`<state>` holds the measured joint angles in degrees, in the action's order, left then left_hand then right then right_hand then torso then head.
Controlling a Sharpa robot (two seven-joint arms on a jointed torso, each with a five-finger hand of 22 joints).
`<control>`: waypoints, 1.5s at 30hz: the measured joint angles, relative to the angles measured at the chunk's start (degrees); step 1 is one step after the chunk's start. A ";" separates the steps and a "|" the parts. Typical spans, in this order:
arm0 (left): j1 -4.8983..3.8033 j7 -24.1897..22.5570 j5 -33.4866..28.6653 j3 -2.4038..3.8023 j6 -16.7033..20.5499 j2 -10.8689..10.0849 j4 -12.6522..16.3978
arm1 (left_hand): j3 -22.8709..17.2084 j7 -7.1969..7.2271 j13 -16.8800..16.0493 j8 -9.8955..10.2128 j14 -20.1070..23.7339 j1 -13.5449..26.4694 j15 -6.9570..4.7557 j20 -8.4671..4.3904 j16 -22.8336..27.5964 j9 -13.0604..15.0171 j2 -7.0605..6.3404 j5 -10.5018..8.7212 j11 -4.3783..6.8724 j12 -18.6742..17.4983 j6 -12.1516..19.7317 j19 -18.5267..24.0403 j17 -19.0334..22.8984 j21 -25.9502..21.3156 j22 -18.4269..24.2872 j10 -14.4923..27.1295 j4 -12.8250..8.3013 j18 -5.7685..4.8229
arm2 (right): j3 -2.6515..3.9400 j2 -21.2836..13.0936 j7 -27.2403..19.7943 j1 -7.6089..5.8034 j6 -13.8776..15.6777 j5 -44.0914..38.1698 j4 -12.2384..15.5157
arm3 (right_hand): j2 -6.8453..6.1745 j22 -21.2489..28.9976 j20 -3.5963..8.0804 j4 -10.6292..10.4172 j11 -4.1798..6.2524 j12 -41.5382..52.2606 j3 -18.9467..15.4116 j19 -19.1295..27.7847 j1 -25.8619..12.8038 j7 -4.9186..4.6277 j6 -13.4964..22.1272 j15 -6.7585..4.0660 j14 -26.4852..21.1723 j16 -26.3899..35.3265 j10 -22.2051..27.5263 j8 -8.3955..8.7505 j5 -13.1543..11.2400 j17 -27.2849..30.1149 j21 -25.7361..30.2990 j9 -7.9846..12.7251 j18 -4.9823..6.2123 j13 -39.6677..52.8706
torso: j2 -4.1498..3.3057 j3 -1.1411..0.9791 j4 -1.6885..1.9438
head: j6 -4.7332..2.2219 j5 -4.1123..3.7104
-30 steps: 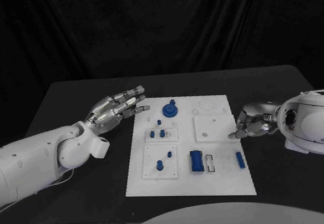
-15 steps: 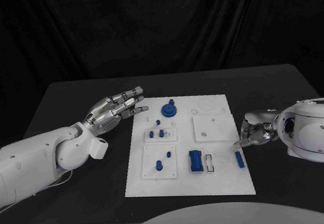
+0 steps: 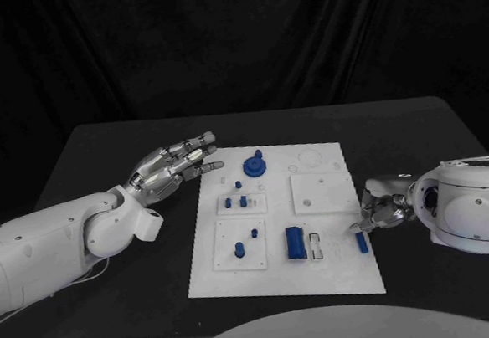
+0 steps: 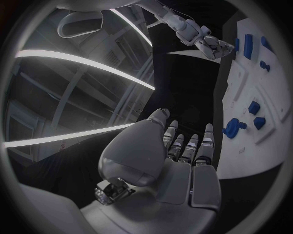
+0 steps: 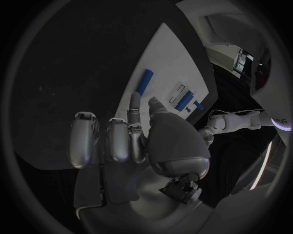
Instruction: Assemble the parts on the task board
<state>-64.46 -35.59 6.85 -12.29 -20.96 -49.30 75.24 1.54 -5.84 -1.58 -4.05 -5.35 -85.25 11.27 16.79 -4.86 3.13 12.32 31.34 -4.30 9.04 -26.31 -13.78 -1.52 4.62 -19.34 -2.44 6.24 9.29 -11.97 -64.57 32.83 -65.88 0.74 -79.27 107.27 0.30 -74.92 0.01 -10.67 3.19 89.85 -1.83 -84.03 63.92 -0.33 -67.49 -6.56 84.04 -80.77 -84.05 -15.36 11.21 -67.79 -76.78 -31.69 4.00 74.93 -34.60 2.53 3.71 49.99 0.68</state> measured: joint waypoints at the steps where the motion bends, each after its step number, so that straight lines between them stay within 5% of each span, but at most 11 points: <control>1: 0.01 0.01 0.00 0.00 0.00 0.00 0.00 | 0.00 0.00 0.00 0.00 0.00 0.00 0.00 0.00 0.00 0.00 0.00 0.00 0.00 0.00 0.00 0.00 0.00 0.00 0.00 0.00 0.00 0.00 | 0.00 0.08 0.06 0.07 -0.08 -0.02 -0.05 | 0.00 0.00 0.00 0.00 0.00 0.00 0.00 0.00 0.00 0.00 0.00 0.00 0.00 0.00 0.00 0.00 -0.22 0.04 0.00 -0.23 0.00 0.01 | 0.00 0.00 0.00 | 0.00 -0.02; 5: 0.04 0.04 0.00 0.00 -0.02 0.00 -0.03 | 0.00 0.00 0.00 0.00 0.00 0.00 0.00 0.00 0.00 0.00 0.00 0.00 0.00 0.00 0.00 0.00 0.00 0.00 0.00 0.00 0.00 0.00 | 0.01 0.46 0.28 0.48 -0.50 -0.08 -0.30 | 0.00 0.00 0.19 0.16 0.00 0.00 -0.16 0.19 0.00 0.05 0.05 0.00 0.00 0.00 0.00 0.00 -0.12 0.26 0.00 -1.05 0.00 0.02 | 0.00 0.01 0.01 | 0.00 -0.07; 16: 0.11 0.11 0.00 0.00 -0.10 0.03 -0.06 | -0.16 0.00 0.00 0.00 0.00 0.00 0.00 0.00 0.00 0.00 0.00 0.00 0.00 0.00 0.00 0.00 0.00 0.00 0.06 0.00 -0.16 0.00 | 0.02 1.58 0.70 2.07 -1.70 -0.09 -1.32 | -0.30 0.01 0.40 4.02 0.00 0.00 1.59 -0.01 3.99 -0.41 3.45 0.00 0.00 0.25 0.00 0.77 8.11 1.19 0.76 -3.40 0.00 0.01 | 0.04 0.01 0.02 | 0.00 0.04; 25: 0.40 0.18 0.00 0.00 -0.20 0.01 -0.06 | -0.16 0.00 0.00 0.00 0.15 0.00 0.15 0.00 0.00 0.00 0.00 0.00 0.00 0.00 0.00 0.00 0.01 0.00 0.07 0.00 -0.16 0.00 | 0.25 2.22 0.76 2.17 -2.48 0.01 -1.73 | -0.59 0.01 0.40 5.83 -0.26 0.00 3.00 -0.01 5.19 -1.45 5.65 0.02 0.00 0.67 0.01 2.68 10.80 2.21 1.42 -3.46 0.00 0.00 | 0.00 0.01 0.03 | 0.00 -0.04; 32: 0.55 0.22 0.00 0.00 -0.26 0.03 -0.07 | -0.16 0.00 0.00 0.00 0.15 0.00 0.15 0.00 0.00 0.00 0.00 0.00 0.00 0.00 0.00 0.00 0.01 0.00 0.11 0.00 -0.16 0.00 | 0.32 2.36 0.18 2.17 -1.89 1.13 -1.70 | -1.14 0.01 -0.03 7.61 -0.85 0.00 4.29 -0.01 8.73 -2.24 6.43 0.45 0.00 0.91 0.03 2.72 17.01 2.61 1.65 -3.54 0.00 -0.01 | -0.01 -0.01 0.01 | 0.00 0.01; 35: 0.61 0.23 0.00 0.00 -0.28 0.04 -0.07 | -0.16 0.00 0.00 0.00 0.15 0.00 0.14 0.00 0.00 0.00 0.00 0.00 0.00 0.00 0.00 0.00 0.01 0.00 0.11 0.00 -0.16 0.00 | 0.30 2.20 -0.30 2.18 -0.90 2.49 -1.61 | -1.42 0.01 -0.41 7.32 -1.44 0.00 4.57 0.07 9.93 -2.54 6.72 0.96 -0.08 0.91 0.06 3.68 17.36 2.62 1.65 -3.54 0.00 -0.01 | -0.01 -0.02 -0.01 | 0.00 0.10; 37: 0.65 0.24 0.00 0.00 -0.29 0.04 -0.07 | -0.16 0.00 0.00 0.00 0.15 0.00 0.14 0.00 0.00 0.00 0.00 0.00 0.00 0.00 0.00 0.00 0.01 0.00 0.15 0.00 -0.15 0.00 | 0.30 2.05 -0.73 2.18 0.01 3.69 -1.38 | -1.35 0.01 -0.70 6.00 -1.97 0.00 5.89 0.05 10.00 -3.04 6.51 1.41 -0.04 0.91 0.01 6.06 17.64 2.53 1.65 -3.54 0.00 -0.01 | -0.01 -0.02 -0.01 | 0.00 0.14; 38: 0.67 0.24 0.00 0.00 -0.30 0.04 -0.07 | -0.16 0.00 0.00 0.00 0.15 0.00 0.14 0.00 0.00 0.00 0.00 0.00 0.00 0.00 0.00 0.00 0.01 0.00 0.16 0.00 -0.15 0.00 | 0.30 2.01 -0.98 2.19 0.51 4.36 -1.25 | -1.33 0.01 -0.88 5.45 -2.14 0.00 6.44 0.15 9.98 -3.23 6.52 1.45 -0.01 0.91 0.08 6.70 17.78 2.46 1.65 -3.36 0.00 -0.01 | -0.01 -0.02 -0.01 | 0.00 0.16; 40: 0.70 0.25 0.00 0.00 -0.31 0.05 -0.07 | -0.16 0.00 0.00 0.00 0.15 0.00 0.14 0.00 0.00 0.00 0.00 0.00 0.00 0.00 0.00 0.00 0.01 0.00 0.16 0.00 -0.16 0.00 | 0.27 1.81 -1.65 2.22 1.79 6.29 -0.79 | -1.20 0.01 -1.05 4.54 -2.19 0.00 7.35 -0.02 9.74 -3.29 6.57 1.46 -0.02 0.91 0.13 6.96 18.36 2.28 1.65 1.37 0.00 -0.01 | 0.00 -0.02 -0.01 | 0.00 0.19; 41: 0.71 0.26 0.00 0.00 -0.31 0.06 -0.08 | -0.16 0.00 0.00 0.00 0.15 0.00 0.14 0.00 0.00 0.00 0.00 0.00 0.00 0.00 0.00 0.00 0.01 0.00 0.16 0.00 -0.16 0.00 | 0.23 1.69 -1.91 2.25 2.30 7.24 -0.58 | -1.23 0.01 -1.05 4.20 -2.19 0.00 7.78 -0.02 8.90 -3.35 6.51 1.46 -0.02 0.91 0.13 7.02 18.99 2.16 1.65 2.16 0.00 -0.01 | 0.00 -0.02 -0.01 | 0.00 0.19; 45: 0.74 0.27 0.00 0.00 -0.33 0.16 -0.10 | -0.16 0.00 0.00 0.00 0.14 0.00 0.14 0.00 0.00 0.00 0.00 0.00 0.00 0.00 0.00 0.00 0.01 0.00 0.15 0.00 -0.15 0.00 | 0.05 1.19 -2.96 2.31 4.39 12.30 0.33 | -1.98 0.01 -1.05 8.35 -2.29 0.00 14.01 -0.02 5.86 -3.53 6.27 1.48 -0.04 0.91 0.23 7.00 19.85 1.70 1.65 2.89 0.00 -0.01 | 0.01 -0.02 -0.01 | 0.00 0.14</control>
<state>-63.72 -35.31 6.85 -12.29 -21.29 -49.14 75.14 1.39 -5.84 -1.58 -4.05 -5.21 -85.25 11.41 16.79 -4.86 3.13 12.32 31.34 -4.29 9.04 -26.31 -13.78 -1.51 4.62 -19.19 -2.44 6.09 9.29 -11.92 -63.38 29.87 -63.58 5.14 -66.97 107.60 -1.68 -74.90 -1.04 -2.32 0.89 89.85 12.19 -84.05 69.77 -3.86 -61.22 -5.08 84.01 -79.86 -83.82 -8.36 31.07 -66.09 -75.13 -28.80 4.00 74.92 -34.59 2.51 3.71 49.99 0.82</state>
